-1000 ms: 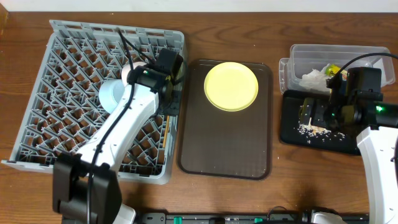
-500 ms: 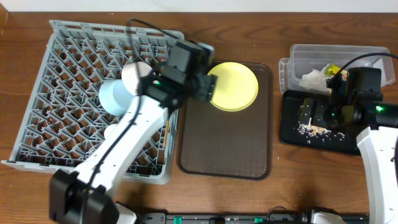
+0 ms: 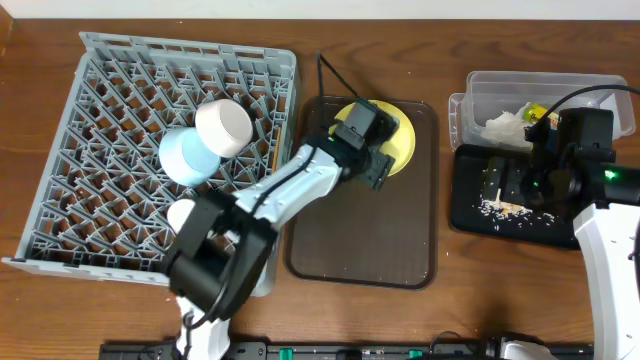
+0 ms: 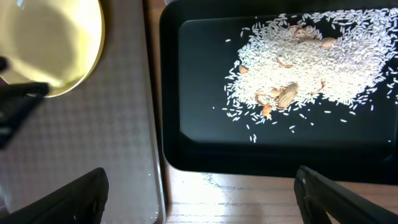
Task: Sort waste into correct bins and load items into the dishwasher
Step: 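Reach the left gripper to the yellow plate and grasp its rim, then lift the yellow plate left and stand it upright in the rack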
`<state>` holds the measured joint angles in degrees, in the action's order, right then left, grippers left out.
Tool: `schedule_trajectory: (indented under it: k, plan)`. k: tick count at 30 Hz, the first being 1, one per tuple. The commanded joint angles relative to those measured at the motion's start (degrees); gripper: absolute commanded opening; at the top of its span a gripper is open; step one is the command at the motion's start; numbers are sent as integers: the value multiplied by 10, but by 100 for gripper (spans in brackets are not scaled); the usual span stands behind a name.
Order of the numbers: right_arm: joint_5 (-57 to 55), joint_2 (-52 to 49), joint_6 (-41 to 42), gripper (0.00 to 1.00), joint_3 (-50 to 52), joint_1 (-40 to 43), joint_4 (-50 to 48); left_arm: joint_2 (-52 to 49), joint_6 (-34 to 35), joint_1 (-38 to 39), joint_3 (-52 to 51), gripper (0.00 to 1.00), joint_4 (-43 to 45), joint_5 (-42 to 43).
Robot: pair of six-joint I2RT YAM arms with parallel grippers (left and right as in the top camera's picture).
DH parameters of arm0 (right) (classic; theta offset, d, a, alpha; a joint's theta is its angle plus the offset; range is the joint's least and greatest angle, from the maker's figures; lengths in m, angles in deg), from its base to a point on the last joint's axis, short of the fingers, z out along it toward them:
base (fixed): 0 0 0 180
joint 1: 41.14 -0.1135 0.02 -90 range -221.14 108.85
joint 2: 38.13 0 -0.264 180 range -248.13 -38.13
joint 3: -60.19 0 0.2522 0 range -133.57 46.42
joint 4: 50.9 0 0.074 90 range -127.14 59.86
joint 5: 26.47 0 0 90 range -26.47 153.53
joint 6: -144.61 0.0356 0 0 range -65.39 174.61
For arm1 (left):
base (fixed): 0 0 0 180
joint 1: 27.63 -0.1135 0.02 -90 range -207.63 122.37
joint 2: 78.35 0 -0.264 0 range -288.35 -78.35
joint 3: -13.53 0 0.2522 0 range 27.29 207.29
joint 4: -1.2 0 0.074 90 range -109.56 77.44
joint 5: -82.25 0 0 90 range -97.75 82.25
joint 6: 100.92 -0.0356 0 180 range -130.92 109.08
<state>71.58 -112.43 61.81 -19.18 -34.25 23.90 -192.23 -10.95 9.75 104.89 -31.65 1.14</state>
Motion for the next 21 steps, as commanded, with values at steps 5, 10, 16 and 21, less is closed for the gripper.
schedule_trajectory:
  k: [5,10,16,21]
  plan:
    - [-3,4,4,93,-8,3,0,-40,-8,12,9,70,-29,4]
    - [-3,4,4,93,-8,3,-1,-40,-8,27,9,56,-101,4]
    - [-3,4,4,93,-8,3,0,-40,-8,56,9,46,-185,4]
    - [-3,4,4,93,-8,3,0,-40,-8,85,9,46,-212,4]
